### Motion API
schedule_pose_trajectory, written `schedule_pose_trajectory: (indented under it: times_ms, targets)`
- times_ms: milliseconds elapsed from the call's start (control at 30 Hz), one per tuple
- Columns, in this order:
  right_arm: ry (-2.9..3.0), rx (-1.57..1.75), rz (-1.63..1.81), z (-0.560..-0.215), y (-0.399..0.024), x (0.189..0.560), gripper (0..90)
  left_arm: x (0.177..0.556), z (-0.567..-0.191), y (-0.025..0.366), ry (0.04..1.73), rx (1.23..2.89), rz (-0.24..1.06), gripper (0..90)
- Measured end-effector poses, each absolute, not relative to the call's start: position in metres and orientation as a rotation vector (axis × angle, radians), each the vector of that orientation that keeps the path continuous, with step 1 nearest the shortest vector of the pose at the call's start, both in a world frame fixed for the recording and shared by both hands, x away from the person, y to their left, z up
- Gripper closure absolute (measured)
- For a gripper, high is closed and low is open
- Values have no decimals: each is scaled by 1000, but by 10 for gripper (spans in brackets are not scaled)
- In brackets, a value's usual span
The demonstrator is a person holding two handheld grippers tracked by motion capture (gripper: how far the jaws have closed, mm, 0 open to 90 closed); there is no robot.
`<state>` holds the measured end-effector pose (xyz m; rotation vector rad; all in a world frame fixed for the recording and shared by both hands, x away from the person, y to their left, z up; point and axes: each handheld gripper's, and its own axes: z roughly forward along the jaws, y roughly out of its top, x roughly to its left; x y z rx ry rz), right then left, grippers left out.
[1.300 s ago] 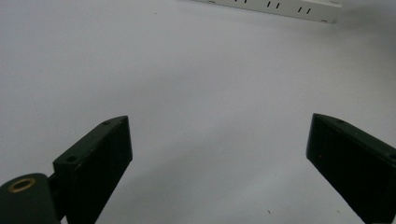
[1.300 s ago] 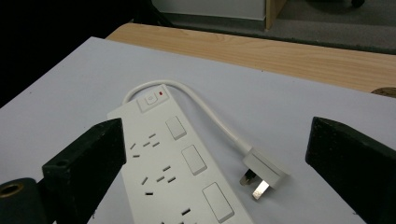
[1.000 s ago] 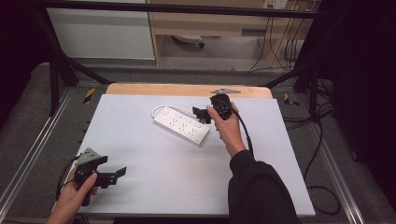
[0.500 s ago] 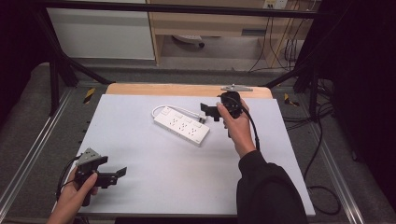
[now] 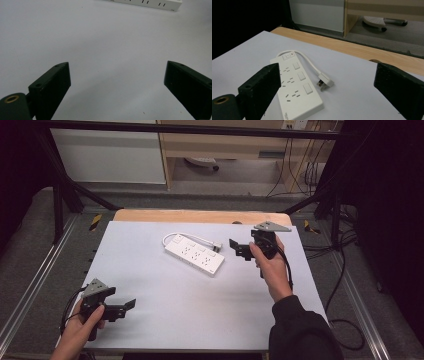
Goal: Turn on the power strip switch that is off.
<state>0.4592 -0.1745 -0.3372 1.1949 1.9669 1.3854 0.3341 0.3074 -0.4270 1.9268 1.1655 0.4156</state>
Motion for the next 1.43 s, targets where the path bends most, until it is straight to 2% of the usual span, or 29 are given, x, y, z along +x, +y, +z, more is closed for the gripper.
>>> schedule_pose_trajectory:
  times_ms: [833,1167,1433]
  targets:
    - [1782,1229,1396,-378,-264,376,74,335,-427,310,1176,1903,400,72]
    - [1804,1310,1306,-415,-285,366,74,333,-426,312,1174,1898,397,72]
    - [1945,1395,1146,-447,-278,375,67,333,-427,311,1168,1903,397,72]
